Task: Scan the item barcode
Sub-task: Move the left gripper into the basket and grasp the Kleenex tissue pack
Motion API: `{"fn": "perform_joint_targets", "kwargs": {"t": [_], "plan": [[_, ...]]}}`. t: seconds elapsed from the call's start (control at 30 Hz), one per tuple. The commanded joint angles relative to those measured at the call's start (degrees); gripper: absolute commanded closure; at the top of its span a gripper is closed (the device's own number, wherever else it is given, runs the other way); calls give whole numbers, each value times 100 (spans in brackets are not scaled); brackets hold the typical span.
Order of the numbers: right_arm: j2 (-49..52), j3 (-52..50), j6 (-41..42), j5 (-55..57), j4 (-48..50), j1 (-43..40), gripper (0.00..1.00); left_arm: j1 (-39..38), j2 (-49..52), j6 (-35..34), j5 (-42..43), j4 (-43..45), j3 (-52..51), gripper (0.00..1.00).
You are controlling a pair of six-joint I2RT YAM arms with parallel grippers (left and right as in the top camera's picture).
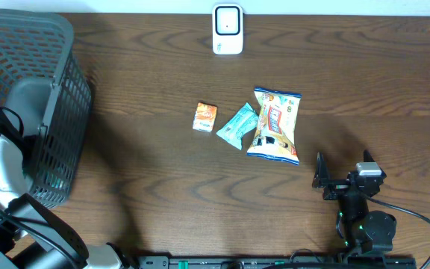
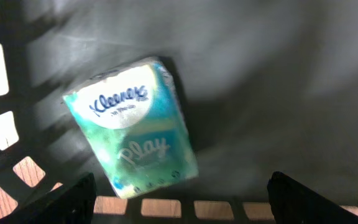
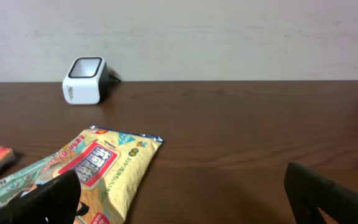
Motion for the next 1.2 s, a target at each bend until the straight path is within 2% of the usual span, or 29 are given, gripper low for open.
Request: {"fn": "perform_joint_targets", "kwargs": {"t": [0.0,0.23,0.63,0.67,0.7,0.73,0.83,0.9,1.17], "plan": [[-31,-9,-17,24,-22,66,1,-9,57,-306,-378,28,-177,13],[-31,-9,-17,26,-20,66,1,-9,103,-341,-629,385,-577,13],[-31,-9,-17,26,-22,66,1,-13,999,-339,-470,564,-614,14],[-31,-9,-17,26,-20,66,1,-13,1014,-337,-474,579,-614,21],[-31,-9,-17,26,-22,66,1,-13,1014,-334,-474,601,-612,34],[-31,-9,-17,26,-22,66,1,-13,1008,-313,-474,638,-610,43],[-31,-9,-17,26,-22,66,1,-9,973,-293,-474,667,-509,59],[-31,-9,-17,26,-22,66,1,11,898,-273,-472,627,-391,64],[-31,-9,-17,26,-22,66,1,26,-66,26,-472,387,238,64]]}}
